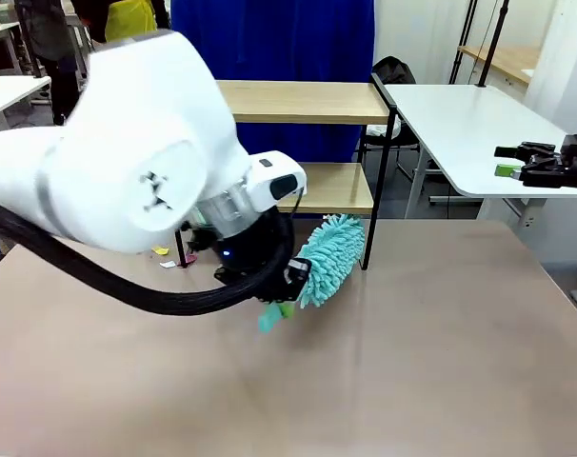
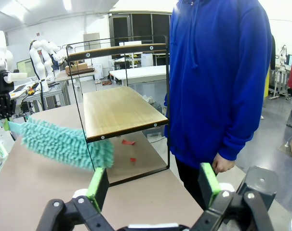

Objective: Clean the shelf.
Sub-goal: Clean the specific section of the Shelf indicated by the human with the Duster.

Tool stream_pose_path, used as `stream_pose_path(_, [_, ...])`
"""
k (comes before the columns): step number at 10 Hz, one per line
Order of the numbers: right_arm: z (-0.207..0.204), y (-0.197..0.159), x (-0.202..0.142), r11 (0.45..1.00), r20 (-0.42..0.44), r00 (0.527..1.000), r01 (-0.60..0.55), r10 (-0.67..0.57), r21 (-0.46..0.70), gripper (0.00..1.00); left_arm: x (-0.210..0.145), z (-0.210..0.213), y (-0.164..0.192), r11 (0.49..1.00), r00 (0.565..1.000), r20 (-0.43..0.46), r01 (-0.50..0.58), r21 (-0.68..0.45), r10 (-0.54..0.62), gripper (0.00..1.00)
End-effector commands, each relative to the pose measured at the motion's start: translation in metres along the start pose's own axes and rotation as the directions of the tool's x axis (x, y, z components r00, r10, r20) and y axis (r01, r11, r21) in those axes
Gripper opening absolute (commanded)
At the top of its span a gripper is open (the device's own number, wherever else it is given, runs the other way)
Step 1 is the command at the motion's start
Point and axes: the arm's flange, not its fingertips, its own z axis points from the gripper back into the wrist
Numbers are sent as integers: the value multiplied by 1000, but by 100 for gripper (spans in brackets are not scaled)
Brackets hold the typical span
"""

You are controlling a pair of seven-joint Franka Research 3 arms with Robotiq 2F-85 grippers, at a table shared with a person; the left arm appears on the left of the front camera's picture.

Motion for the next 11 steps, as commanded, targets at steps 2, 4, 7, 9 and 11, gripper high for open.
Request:
stream_pose_path(2, [-1,1,4,1000,-11,1000,6,-6,-2,100,31,-37,-22,994,992,85,-93,61,88,13])
stream_pose_path(4, [-1,1,4,1000,-11,1000,6,-6,-2,100,54,-56,-34,986,978,155,-153,72,141,13])
stream_pose_path(7, [-1,1,4,1000,-11,1000,6,-6,-2,100,83,-88,-48,971,960,189,-224,87,204,13])
stream_pose_path(9, [-1,1,4,1000,-11,1000,6,-6,-2,100,98,-103,-55,962,952,193,-260,89,239,13])
stream_pose_path(11, [-1,1,4,1000,-11,1000,6,-6,-2,100,107,-118,-56,958,952,179,-269,100,249,13])
